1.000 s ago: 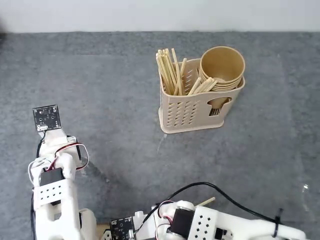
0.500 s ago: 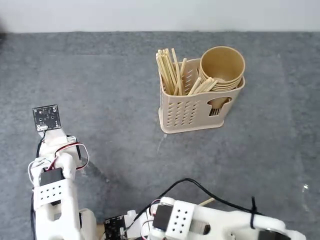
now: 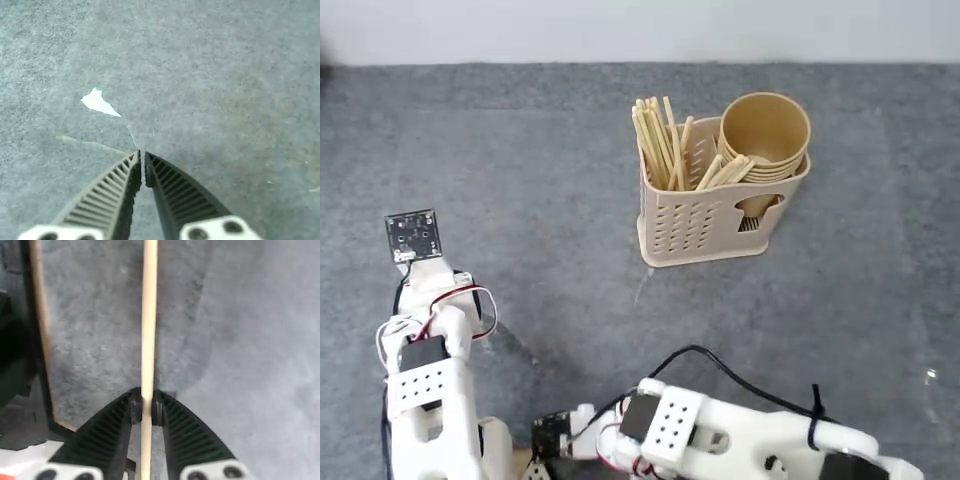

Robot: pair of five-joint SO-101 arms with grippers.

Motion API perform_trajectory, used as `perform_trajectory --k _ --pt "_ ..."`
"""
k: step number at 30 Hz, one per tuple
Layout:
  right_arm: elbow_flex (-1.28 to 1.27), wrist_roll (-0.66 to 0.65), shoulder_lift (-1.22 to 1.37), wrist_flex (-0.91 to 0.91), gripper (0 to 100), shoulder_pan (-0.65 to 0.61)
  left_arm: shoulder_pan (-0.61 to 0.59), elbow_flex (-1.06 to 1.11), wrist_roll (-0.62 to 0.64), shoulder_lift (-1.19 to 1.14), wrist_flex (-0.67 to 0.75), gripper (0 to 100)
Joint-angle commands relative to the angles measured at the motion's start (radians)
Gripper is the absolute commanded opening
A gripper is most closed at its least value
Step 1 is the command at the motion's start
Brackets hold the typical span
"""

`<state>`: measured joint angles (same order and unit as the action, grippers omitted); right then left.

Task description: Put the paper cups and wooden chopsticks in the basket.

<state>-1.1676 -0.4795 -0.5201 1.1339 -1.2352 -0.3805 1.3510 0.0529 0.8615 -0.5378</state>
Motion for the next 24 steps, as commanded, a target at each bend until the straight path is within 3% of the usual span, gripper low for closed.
perform_trajectory --k 1,9,13,24 --pt "0.112 -0.009 0.005 0.101 0.9 0.051 -0.005 -0.062 -0.008 0.026 0.021 1" --pt "0.333 -0.046 -0.156 0.269 0.9 0.193 -0.005 -0.062 -0.008 0.026 0.021 1" --pt "0.423 -0.103 -0.26 0.271 0.9 0.28 -0.005 -0.062 -0.008 0.026 0.021 1" --pt "0.804 -0.1 -0.318 0.223 0.9 0.585 -0.005 -0.061 -0.008 0.026 0.021 1"
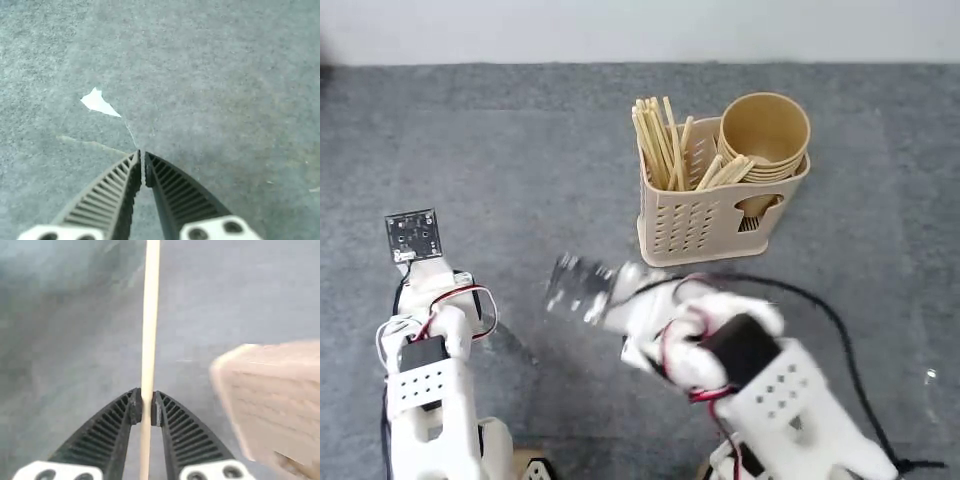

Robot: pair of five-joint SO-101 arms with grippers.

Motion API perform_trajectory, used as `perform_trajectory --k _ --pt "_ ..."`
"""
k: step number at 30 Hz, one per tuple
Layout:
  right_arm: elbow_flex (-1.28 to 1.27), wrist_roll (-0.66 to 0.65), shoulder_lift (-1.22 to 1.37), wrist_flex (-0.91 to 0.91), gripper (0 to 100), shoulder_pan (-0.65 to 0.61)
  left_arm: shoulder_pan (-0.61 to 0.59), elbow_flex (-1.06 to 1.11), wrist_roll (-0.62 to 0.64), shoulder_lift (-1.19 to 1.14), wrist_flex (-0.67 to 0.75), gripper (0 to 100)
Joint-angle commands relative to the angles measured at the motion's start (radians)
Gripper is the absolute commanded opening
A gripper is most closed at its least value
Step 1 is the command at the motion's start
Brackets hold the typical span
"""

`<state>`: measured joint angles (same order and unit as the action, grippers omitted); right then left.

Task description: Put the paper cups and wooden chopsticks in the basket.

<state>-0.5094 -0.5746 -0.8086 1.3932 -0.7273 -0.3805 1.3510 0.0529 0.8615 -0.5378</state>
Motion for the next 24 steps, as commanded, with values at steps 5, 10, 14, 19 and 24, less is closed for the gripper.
perform_trajectory --k 5,10,14,19,24 --pt "0.227 0.038 -0.03 -0.282 0.9 0.225 0.009 -0.058 -0.011 0.026 0.021 1" --pt "0.224 0.213 -0.028 -0.572 0.9 0.311 0.026 -0.056 -0.011 0.025 0.021 1" --pt "0.222 0.302 -0.021 -0.766 0.9 0.351 0.026 -0.056 -0.011 0.025 0.021 1" --pt "0.222 0.397 0.088 -1.007 0.9 0.429 0.026 -0.056 -0.011 0.025 0.021 1" --pt "0.222 0.486 0.229 -1.112 0.9 0.484 0.026 -0.056 -0.012 0.025 0.021 1"
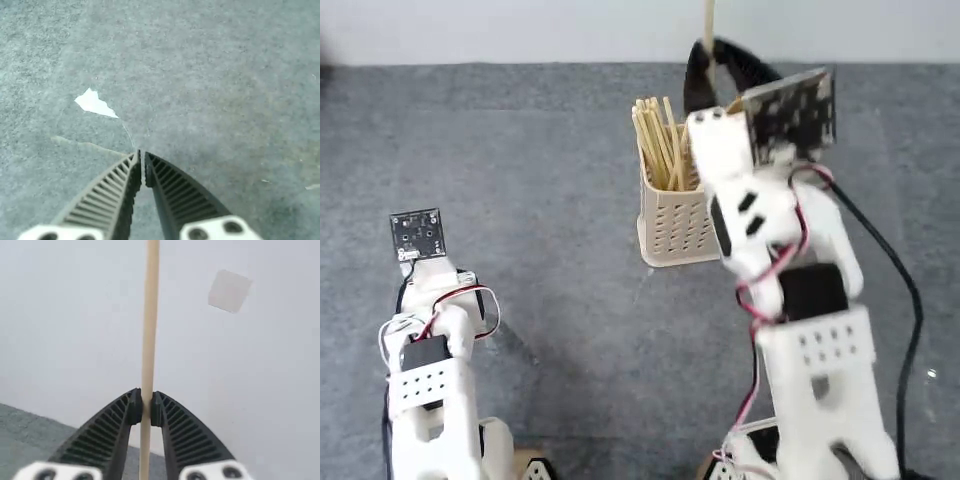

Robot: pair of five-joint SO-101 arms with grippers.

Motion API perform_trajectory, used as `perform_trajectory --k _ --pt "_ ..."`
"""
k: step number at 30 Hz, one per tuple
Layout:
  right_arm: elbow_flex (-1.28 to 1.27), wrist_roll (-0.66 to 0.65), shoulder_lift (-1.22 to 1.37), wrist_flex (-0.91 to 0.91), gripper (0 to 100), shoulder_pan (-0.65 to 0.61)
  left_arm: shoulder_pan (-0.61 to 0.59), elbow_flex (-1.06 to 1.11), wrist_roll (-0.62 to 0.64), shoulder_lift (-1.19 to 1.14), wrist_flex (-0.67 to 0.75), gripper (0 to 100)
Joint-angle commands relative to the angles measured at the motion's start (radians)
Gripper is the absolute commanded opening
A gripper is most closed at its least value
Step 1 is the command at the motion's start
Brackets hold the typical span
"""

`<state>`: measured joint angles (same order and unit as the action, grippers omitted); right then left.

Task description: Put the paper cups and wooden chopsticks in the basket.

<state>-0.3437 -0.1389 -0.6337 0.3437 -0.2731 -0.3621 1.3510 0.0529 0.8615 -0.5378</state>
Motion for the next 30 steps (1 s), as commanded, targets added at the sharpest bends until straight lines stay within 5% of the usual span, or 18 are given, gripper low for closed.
perform_trajectory --k 1,11,19,30 --pt "0.057 0.069 0.076 -0.067 0.9 0.036 0.008 -0.056 -0.012 0.025 0.021 1" --pt "-0.026 0.08 0.142 -0.062 1.3 0.027 0.008 -0.056 -0.012 0.025 0.021 1" --pt "-0.031 0.066 0.134 -0.061 22.5 0.025 0.008 -0.054 -0.012 0.025 0.021 1" --pt "-0.052 0.068 -0.134 0.265 0.3 0.027 0.104 0.021 -0.012 0.029 0.109 1"
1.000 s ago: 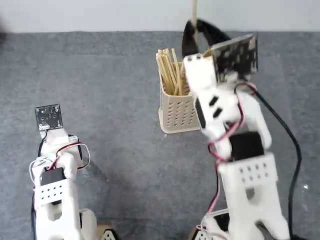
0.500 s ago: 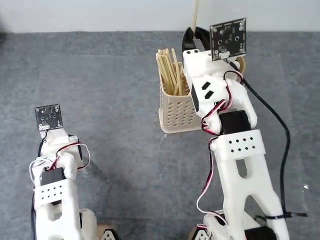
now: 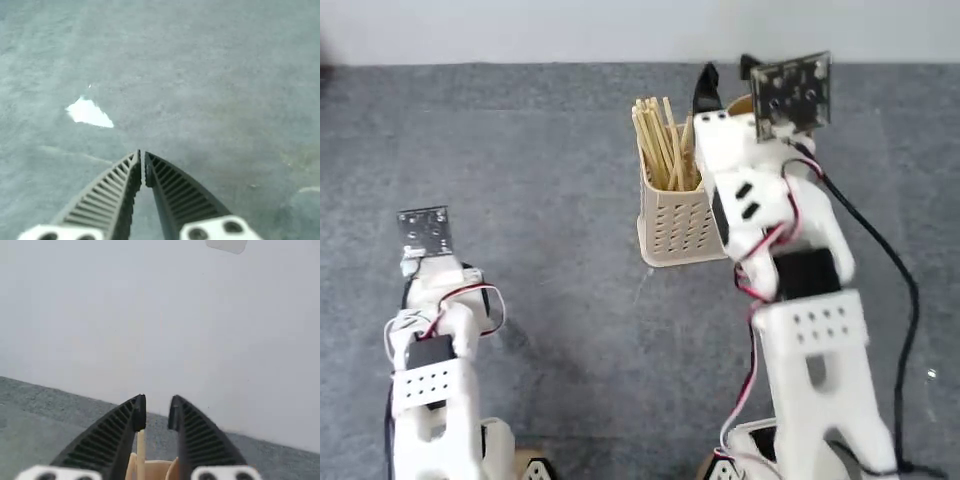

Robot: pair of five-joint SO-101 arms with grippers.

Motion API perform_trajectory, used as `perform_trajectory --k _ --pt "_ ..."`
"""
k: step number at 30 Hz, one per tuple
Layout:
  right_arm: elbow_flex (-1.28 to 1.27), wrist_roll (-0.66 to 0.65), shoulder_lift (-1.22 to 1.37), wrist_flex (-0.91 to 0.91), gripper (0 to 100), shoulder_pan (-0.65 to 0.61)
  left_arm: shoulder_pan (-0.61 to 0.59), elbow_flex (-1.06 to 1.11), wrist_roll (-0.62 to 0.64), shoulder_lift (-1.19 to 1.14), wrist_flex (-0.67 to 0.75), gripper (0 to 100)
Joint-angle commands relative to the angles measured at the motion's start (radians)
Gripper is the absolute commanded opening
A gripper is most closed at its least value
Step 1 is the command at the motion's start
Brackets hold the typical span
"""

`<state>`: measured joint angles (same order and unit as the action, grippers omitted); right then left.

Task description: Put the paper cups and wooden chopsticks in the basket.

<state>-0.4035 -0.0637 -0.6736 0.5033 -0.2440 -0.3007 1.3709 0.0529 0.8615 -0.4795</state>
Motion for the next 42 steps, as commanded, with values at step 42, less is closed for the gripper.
perform_trajectory --k 42 --pt "-1.266 0.058 -1.141 0.26 0.9 0.094 0.304 0.314 0.069 0.937 -0.279 1"
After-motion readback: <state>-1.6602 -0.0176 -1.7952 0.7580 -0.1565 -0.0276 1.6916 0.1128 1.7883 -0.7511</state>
